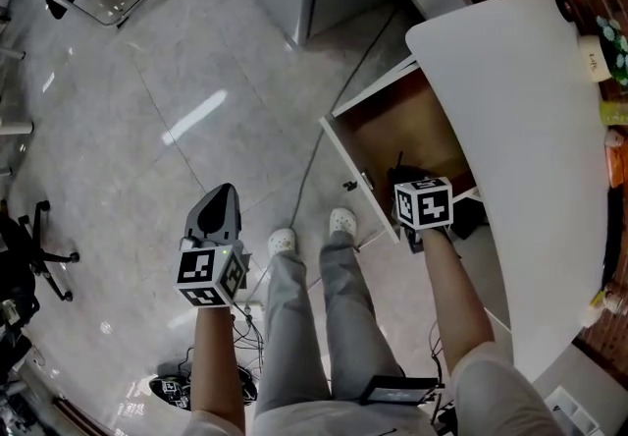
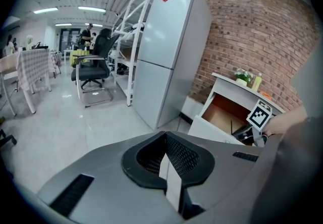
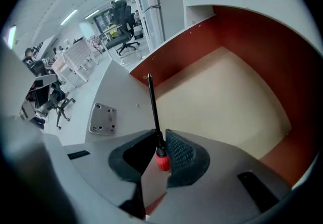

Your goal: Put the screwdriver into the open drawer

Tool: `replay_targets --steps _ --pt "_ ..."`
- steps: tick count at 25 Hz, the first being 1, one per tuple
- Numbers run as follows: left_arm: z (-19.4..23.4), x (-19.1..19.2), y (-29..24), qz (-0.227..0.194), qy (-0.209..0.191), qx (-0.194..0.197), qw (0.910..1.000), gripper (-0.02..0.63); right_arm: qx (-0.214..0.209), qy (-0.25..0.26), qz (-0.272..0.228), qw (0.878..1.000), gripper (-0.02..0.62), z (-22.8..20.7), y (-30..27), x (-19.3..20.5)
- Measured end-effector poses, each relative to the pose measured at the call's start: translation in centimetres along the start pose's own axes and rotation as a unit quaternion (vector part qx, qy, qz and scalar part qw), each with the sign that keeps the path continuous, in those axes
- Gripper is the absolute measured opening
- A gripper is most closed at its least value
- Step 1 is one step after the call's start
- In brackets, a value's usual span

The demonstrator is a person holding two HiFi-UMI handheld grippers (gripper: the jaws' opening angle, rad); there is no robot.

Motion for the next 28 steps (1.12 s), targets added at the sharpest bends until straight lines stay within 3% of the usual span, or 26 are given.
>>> replay_targets --steps 6,11,16,28 --pt "-0.4 -0.4 1.1 0.000 0.002 -0.009 1.0000 0.014 0.028 0.012 0.018 0.999 0.071 0.2 0.3 0.2" --pt "-1.1 -1.2 2.8 -0.006 -0.001 -0.010 0.9999 0.014 0.022 0.009 0.012 1.000 0.094 0.4 2.7 0.8" --pt "-2.1 -2.6 5.0 -0.013 -0.008 -0.007 0.9999 0.014 0.012 0.010 -0.012 1.000 0.094 1.6 6.9 1.2" --pt "-4.6 -7.5 12.1 -0.047 -0.038 0.004 0.9981 0.014 0.011 0.071 -0.088 0.993 0.094 5.5 18.6 -0.3"
Point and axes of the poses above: the fingertips, and each gripper's own axes: y backward along the fingers, z to its left, x out of its underside, the point moved 6 cm from there along y, backward along the fingers, and after that the axes turned 15 degrees about z, right-handed, at the moved point
